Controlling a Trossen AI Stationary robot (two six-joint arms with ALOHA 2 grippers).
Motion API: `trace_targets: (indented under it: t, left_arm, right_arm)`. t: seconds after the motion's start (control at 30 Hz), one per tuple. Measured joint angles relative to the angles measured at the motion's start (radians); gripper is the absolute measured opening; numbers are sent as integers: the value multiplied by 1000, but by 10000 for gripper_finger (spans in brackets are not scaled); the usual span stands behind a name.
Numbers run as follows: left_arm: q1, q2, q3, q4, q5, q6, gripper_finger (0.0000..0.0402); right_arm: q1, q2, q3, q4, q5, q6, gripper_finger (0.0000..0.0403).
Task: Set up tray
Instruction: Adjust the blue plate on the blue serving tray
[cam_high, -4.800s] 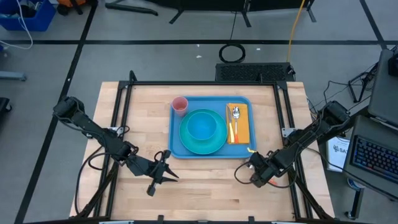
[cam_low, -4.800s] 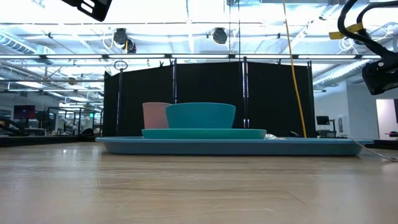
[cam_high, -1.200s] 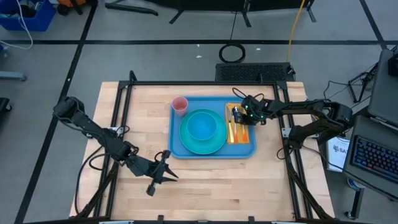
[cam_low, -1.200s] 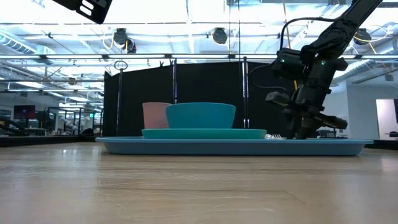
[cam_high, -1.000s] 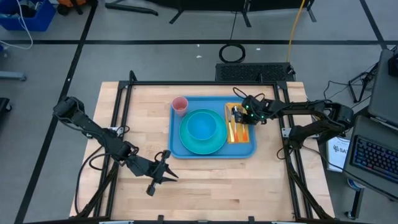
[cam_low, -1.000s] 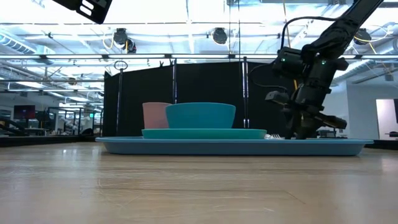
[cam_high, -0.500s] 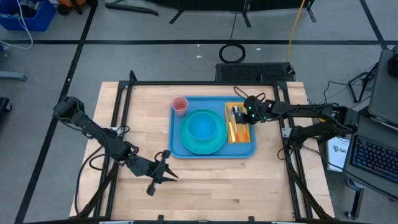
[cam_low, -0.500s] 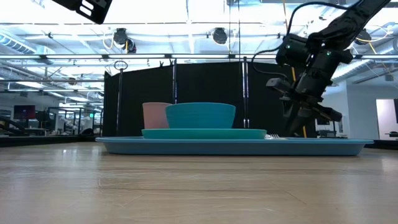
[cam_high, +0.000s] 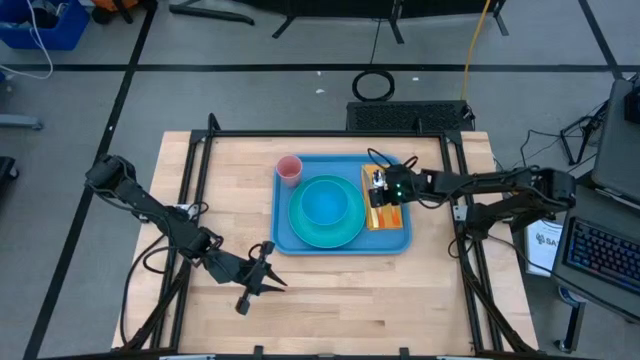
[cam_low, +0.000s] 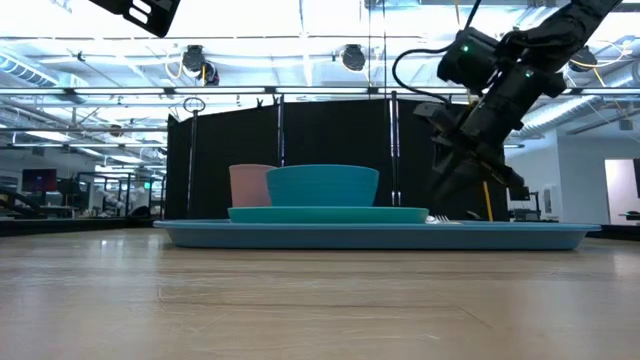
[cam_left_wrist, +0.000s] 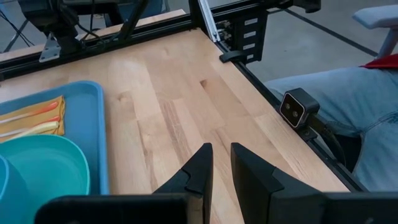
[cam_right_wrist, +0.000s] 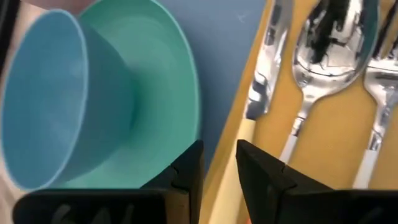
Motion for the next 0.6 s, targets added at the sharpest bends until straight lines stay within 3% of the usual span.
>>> trace_targets:
  t: [0.6]
  left_arm:
    - [0, 0, 0, -5, -2, 1, 63]
  right_arm:
    - [-1, 203, 0, 227, -27, -29, 84]
